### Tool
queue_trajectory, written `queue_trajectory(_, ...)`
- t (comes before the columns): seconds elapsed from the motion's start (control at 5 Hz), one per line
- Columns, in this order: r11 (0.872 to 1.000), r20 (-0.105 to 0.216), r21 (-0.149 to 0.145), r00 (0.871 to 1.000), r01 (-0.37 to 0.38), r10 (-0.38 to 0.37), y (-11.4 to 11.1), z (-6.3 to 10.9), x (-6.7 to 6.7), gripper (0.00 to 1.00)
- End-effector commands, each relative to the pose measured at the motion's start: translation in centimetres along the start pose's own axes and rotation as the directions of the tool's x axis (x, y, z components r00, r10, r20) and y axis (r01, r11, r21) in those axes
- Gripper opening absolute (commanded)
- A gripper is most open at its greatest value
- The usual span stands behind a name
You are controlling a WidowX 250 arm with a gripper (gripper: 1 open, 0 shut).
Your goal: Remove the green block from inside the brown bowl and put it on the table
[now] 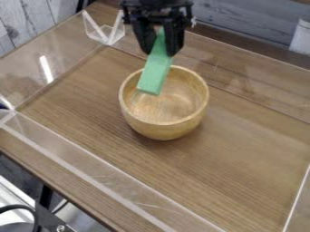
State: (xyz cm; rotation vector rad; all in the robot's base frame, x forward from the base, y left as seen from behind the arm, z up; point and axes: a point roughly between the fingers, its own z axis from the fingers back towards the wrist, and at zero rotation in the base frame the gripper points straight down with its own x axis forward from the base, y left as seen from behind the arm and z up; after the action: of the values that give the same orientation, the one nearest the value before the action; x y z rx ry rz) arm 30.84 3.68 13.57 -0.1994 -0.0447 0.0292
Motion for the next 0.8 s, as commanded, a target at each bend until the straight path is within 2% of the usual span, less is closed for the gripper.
queue_trajectory(0.0,0.997,0.070,0.004,0.994,0.080,-0.080,-2.8,2.3,-0.3,0.00)
queue_trajectory(0.2,0.986,0.052,-0.005,0.985,0.164,-0.164,-6.6,1.5,-0.9,0.00)
queue_trajectory(0.6,0.956,-0.001,-0.012,0.956,0.293,-0.293,-13.4,-3.0,-3.4,0.00)
